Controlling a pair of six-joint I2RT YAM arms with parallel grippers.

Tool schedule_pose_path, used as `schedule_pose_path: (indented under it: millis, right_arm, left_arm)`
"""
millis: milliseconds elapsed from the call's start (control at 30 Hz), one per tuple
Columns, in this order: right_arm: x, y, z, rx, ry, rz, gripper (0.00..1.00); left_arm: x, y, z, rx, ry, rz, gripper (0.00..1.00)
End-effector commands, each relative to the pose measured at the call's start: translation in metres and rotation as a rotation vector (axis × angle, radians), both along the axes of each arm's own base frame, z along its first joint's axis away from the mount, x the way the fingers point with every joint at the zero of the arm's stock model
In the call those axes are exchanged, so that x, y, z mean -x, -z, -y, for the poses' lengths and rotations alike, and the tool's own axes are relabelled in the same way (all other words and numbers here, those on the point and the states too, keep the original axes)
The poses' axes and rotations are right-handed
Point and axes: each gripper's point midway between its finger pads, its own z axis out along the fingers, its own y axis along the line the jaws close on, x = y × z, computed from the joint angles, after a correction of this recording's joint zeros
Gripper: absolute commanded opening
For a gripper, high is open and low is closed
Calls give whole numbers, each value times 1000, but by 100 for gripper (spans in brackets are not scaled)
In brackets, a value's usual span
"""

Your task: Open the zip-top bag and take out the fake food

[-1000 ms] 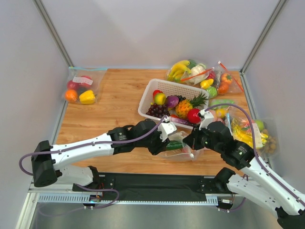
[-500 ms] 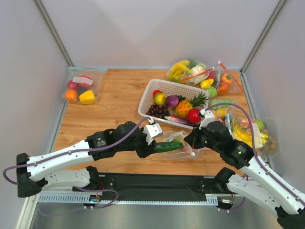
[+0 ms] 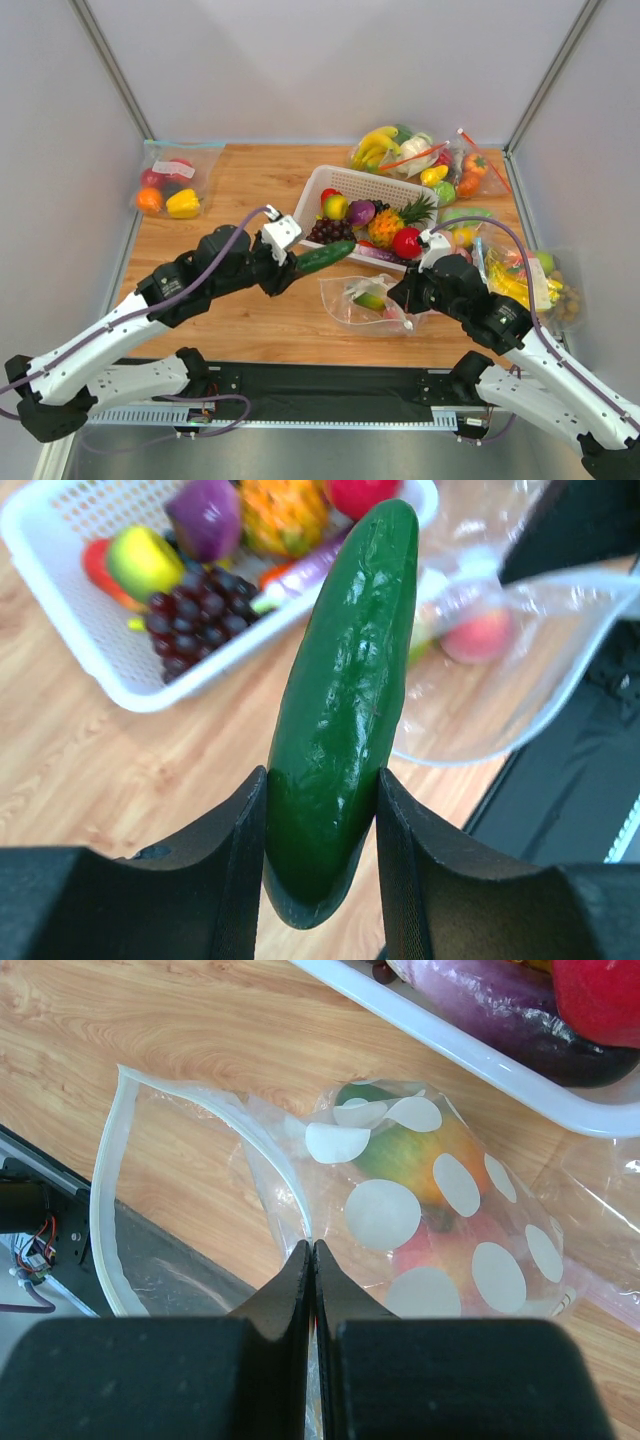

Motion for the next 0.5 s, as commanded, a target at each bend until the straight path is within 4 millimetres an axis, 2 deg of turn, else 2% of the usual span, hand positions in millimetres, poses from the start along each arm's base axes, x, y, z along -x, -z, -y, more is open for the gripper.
schedule_pose_path:
  millis: [0,67,100,167,200,267,300,333,400,433,467]
  right_arm:
    - [-5,-15,0,-20,12,44,0]
    - [-6,-16,-1,-23,12,46,0]
    - [-6,-16,-1,-25,11,47,0]
    - [-6,-16,-1,-21,6,46,0]
    - [-6,-17,-1,-23,7,46,0]
    - [-6,-16,-2,-23,5,46,0]
    - [-6,-16,-2,-26,5,46,0]
    - [-6,-16,-2,-27,6,45,0]
    - [-6,-14,-3,-27,4,39,0]
    - [-7,-15,-4,-30,5,40,0]
    - [-7,-15,-5,-33,3,41,0]
  left_arm:
    - [-30,-38,-4,75,-44,80,18]
    - [-51,-37,2,70,-56,86,18]
    - [-66,-39,-2,67,-85,90,18]
    - [-90,-38,9,63,-90,80,19]
    - [-105,-37,6,61,-119,78,18]
    - [-133,-34,17,73,-128,57,18]
    - [-149,-31,14,82,-159,41,18]
    - [-165,-23,22,83,-161,8,18]
    - [-193,-28,24,119,-209,0,19]
    - [-208,-9,29,98,-227,-40,18]
    - [-219,-6,30,100,-244,-47,18]
